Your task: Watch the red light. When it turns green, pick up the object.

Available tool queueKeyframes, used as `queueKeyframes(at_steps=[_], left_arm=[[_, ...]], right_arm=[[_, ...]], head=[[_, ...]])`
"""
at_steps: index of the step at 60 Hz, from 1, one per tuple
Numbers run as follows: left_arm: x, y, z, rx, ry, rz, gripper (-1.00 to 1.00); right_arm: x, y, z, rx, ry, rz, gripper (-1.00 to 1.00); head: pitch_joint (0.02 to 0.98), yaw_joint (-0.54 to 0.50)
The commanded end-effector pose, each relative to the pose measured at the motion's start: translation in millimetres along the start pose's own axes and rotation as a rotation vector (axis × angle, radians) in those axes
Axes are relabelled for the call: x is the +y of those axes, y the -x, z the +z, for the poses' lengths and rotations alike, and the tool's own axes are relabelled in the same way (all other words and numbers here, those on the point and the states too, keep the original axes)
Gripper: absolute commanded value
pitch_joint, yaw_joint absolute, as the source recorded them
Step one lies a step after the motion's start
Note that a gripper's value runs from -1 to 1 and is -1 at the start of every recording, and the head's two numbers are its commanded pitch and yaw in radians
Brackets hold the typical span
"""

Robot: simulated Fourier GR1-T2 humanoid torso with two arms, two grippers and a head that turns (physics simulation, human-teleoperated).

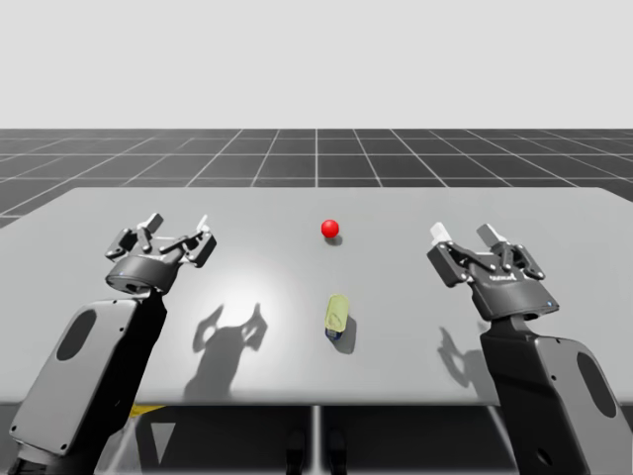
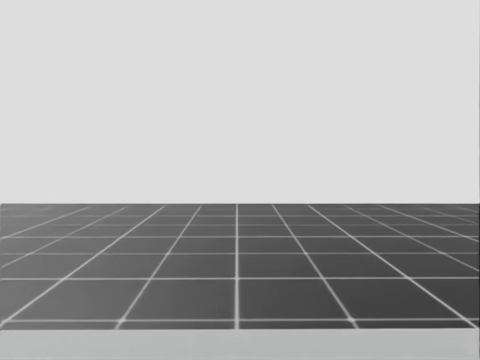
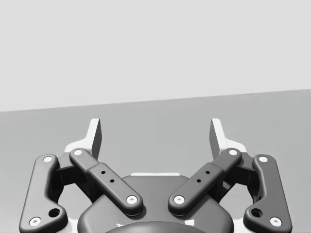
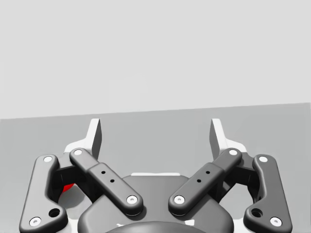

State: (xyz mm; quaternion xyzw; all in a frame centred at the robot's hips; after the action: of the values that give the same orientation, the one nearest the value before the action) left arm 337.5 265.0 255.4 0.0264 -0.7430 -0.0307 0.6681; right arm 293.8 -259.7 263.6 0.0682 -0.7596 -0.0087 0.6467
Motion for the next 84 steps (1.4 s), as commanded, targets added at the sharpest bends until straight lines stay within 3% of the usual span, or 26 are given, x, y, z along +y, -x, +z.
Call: queueKeyframes(at_steps=[1, 3, 6, 10, 38, 47, 84], left_arm=[[4.2, 11.7, -6.0, 0.039, 0.005, -0.01, -1.0], [4.3, 11.7, -6.0, 0.039, 0.005, -0.01, -1.0], [4.3, 11.8, -6.1, 0.04, 0.006, -0.011, -1.0], [3.7, 11.8, -6.2, 0.04, 0.008, -0.012, -1.0], [1.6, 14.1, -7.2, 0.045, 0.026, -0.044, -1.0], [1.1, 14.0, -7.0, 0.045, 0.031, -0.052, -1.0], [-0.5, 12.6, -6.0, 0.038, 0.04, -0.051, -1.0]], right_arm=[[-3.8, 6.0, 1.0, 0.035, -0.007, -0.04, -1.0], [-4.4, 5.4, 0.9, 0.021, 0.0, -0.027, -1.0], [-5.3, 1.6, 1.8, 0.029, -0.012, -0.047, -1.0], [-7.4, 0.5, 1.5, 0.04, -0.01, -0.03, -1.0], [-5.5, 4.5, 0.4, 0.043, 0.0, 0.002, -1.0], [-4.7, 5.6, 0.1, 0.047, -0.002, 0.004, -1.0], [-3.4, 6.0, 0.7, 0.042, 0.001, 0.016, -1.0]], head=[[0.081, -0.01], [0.082, -0.01], [0.09, -0.01], [0.108, -0.01], [0.461, -0.02], [0.536, -0.05], [0.584, -0.06]])
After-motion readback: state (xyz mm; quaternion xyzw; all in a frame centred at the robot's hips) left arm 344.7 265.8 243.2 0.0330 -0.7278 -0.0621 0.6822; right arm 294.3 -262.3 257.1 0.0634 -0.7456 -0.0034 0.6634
